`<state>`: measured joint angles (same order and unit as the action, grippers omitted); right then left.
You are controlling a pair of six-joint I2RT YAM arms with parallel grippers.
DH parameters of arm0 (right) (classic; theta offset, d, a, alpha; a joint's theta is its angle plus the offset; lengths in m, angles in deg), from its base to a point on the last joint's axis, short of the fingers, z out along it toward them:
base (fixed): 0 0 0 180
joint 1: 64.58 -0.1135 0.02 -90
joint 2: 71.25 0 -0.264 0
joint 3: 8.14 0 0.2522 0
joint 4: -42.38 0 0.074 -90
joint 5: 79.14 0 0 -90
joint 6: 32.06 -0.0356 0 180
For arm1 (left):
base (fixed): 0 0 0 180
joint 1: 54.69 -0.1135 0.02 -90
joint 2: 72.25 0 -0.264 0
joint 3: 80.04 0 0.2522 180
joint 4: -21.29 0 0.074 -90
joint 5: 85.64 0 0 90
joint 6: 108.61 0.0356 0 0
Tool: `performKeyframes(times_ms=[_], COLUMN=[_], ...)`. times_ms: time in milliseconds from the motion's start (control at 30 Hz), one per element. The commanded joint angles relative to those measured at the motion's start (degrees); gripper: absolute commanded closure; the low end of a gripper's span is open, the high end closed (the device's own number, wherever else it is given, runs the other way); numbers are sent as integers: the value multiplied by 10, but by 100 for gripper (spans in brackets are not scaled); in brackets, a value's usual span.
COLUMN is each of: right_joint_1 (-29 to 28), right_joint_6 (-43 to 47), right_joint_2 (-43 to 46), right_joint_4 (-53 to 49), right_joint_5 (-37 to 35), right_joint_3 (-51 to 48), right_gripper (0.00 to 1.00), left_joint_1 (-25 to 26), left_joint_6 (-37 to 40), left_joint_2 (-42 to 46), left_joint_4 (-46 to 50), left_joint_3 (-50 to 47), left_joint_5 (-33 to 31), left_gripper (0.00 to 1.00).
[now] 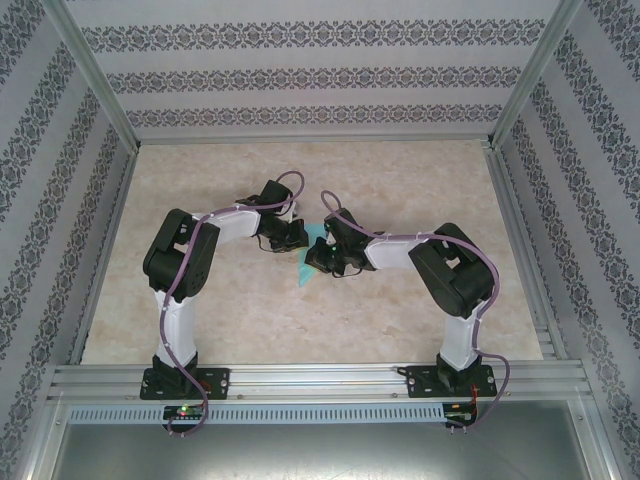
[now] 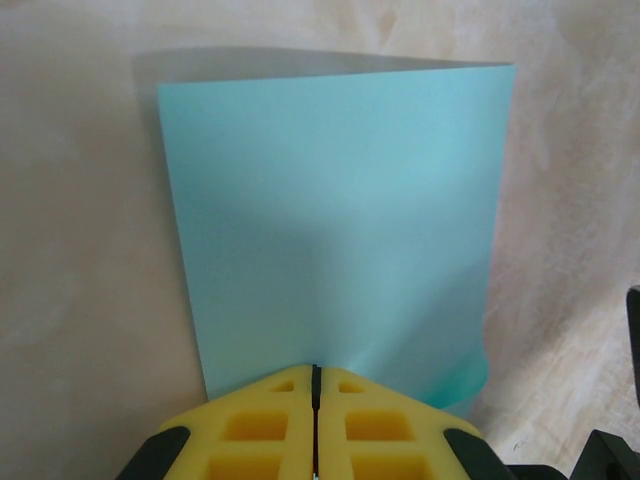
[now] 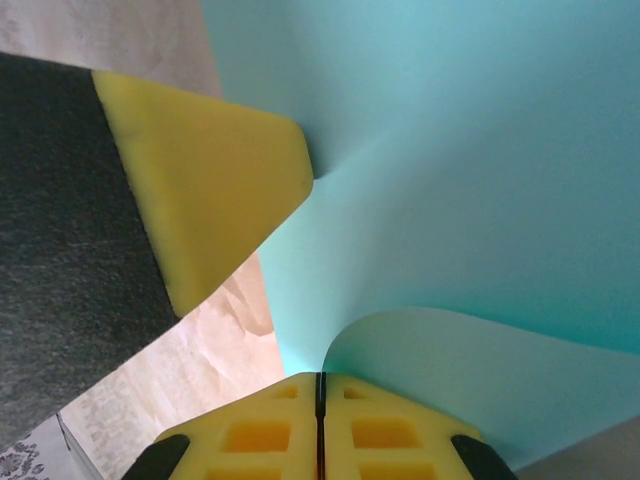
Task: Fold a paper plane with a square sheet of paper (pick it up from the middle)
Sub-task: Third fold the triangle at the center of the table.
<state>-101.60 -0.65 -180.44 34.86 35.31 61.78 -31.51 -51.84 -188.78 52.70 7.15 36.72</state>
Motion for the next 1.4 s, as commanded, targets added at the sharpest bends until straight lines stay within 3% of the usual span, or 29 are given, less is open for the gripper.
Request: performKeyframes(times_ms=[0, 567, 833, 1100, 1367], right_joint_1=[-6, -6, -8, -9, -8], right_joint_6=[2, 12, 16, 17, 22], right_joint_2=[-12, -26, -27, -35, -36], right_joint_4=[1, -17, -34, -39, -45], right_joint_5=[-14, -12, -19, -14, -13], right_joint_3=[12, 22, 23, 25, 26], right_gripper=[91, 91, 79, 68, 62], left_joint_1=[-2, -2, -6, -56, -87], left_joint_6=[6, 6, -4, -47, -51], left_joint_2=[-23, -24, -11, 51, 91], left_joint_4=[28, 29, 30, 4, -5], left_joint_3=[1, -1, -1, -20, -51], left_joint_5=[-11, -7, -21, -43, -39], left_gripper=[91, 91, 90, 77, 70])
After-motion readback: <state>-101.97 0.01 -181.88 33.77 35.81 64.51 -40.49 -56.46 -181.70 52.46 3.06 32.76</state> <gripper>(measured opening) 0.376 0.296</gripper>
